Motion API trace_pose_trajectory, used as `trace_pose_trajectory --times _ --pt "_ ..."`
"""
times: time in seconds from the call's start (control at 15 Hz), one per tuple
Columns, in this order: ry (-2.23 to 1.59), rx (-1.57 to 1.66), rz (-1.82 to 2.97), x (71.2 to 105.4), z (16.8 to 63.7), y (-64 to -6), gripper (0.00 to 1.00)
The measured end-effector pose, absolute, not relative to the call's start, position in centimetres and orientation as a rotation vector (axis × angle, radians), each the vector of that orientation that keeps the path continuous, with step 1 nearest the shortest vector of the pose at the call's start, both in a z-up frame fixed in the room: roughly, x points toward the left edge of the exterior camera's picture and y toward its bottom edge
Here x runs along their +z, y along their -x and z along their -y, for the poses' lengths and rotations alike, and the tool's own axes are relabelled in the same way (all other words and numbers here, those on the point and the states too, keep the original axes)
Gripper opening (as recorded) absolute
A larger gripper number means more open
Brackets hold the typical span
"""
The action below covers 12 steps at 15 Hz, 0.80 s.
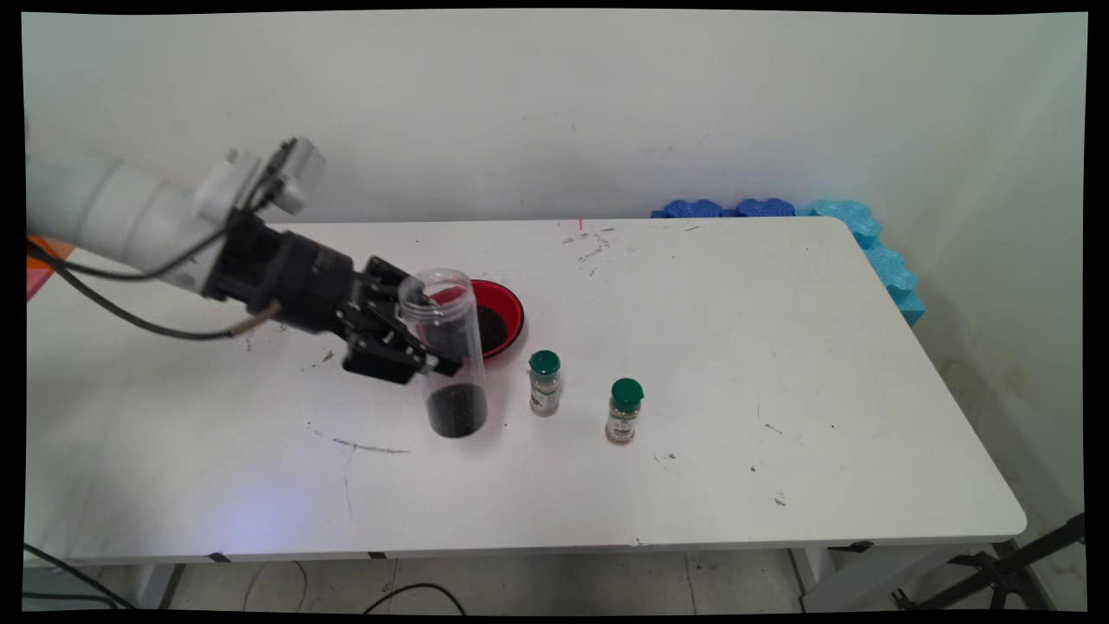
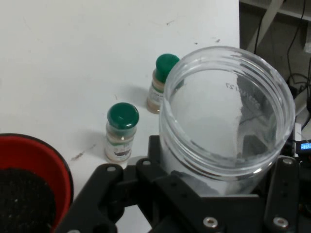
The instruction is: Pour the black seasoning powder in the red bowl
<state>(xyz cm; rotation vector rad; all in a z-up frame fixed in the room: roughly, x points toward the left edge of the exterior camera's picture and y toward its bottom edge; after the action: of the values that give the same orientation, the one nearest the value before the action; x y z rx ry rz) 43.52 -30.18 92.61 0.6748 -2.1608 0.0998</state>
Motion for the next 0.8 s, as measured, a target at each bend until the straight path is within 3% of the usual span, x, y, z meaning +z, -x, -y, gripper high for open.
trace_pose_trajectory --times 0.8 --pt "-0.733 0.05 2.158 101.3 30.8 -46.0 0.0"
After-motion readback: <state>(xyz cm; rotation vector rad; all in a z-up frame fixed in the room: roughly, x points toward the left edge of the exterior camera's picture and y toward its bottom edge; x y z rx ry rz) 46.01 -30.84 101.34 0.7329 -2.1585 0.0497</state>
